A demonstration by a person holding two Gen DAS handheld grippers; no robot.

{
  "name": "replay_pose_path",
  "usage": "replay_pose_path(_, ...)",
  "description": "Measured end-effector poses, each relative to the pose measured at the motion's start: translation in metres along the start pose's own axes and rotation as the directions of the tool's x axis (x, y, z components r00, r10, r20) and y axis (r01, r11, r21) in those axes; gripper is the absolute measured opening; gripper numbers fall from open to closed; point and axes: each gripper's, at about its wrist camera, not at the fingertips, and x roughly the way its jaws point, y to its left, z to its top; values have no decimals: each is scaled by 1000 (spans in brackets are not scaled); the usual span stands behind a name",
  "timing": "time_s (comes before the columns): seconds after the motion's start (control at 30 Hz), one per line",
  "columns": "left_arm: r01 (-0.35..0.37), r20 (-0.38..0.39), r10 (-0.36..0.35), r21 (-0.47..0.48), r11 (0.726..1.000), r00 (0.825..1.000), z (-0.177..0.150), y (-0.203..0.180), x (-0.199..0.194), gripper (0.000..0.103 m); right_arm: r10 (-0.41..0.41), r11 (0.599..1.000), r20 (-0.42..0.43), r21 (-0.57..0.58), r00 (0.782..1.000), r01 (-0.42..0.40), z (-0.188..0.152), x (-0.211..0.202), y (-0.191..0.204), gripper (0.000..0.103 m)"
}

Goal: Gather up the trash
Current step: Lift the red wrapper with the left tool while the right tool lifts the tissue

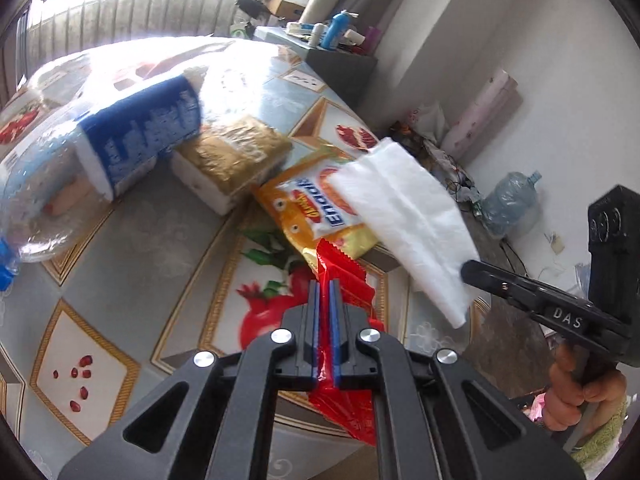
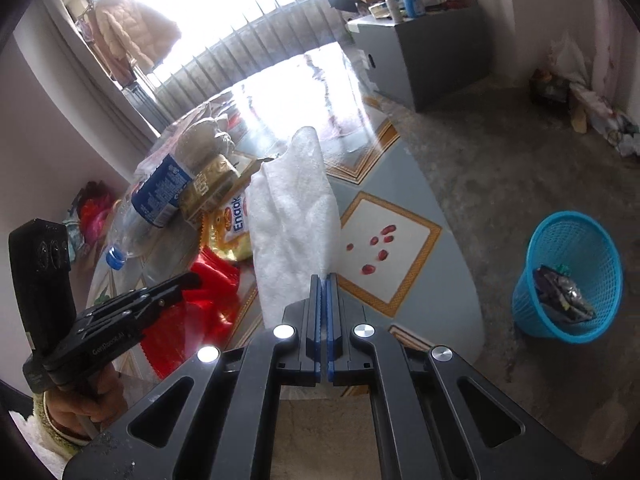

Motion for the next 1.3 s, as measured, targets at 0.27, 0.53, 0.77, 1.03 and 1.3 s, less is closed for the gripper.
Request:
replay_pose_path(0.27,55,-15,-56,-37,998,998,0,14,-16,34,-34,999,40,-32,999,35,0,-16,3,43)
replay_pose_path(0.53,12,-50,-8,77,997,999,-5,-2,-18,34,-35,990,19,-139,999,38,5,-2,27,55)
replay_pose_path(0.77,-38,-55,46,140,989,997,-13,-8,-12,31,-101,979,-50,-183,994,91,-2,26,30,47)
replay_pose_path(1.03,-39,-61,48,138,990,997,-12,-6,-8,10,-114,984,-52,-145,992,105,-2,24,18,16)
replay_pose_path(1.3,-4,-49,10,118,993,999,-8,-5,-18,7,-22,998,-32,-62,999,20,1,13,8,2)
